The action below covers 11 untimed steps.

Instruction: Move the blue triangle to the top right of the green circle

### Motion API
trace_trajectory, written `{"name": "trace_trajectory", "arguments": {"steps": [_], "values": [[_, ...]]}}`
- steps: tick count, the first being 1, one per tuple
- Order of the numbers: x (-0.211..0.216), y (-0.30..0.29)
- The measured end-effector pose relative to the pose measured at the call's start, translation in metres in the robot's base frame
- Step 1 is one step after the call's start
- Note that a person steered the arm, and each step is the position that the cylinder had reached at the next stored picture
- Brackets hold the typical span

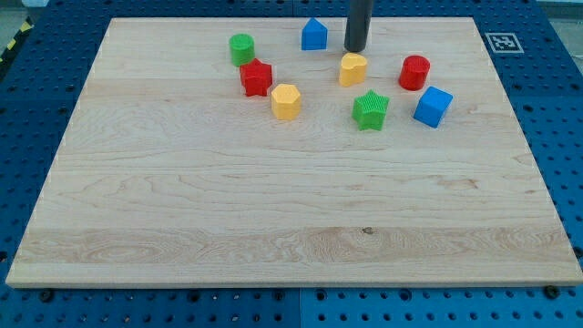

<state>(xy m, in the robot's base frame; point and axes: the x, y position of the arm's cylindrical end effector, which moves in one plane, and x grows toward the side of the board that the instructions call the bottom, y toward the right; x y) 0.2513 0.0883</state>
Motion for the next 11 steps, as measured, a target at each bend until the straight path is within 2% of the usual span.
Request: {"name": "trace_trajectory", "arguments": {"steps": [6,8,11], "values": [[0.002,-0.090],[-0.027,-0.089],[-0.035,-0.099]]}}
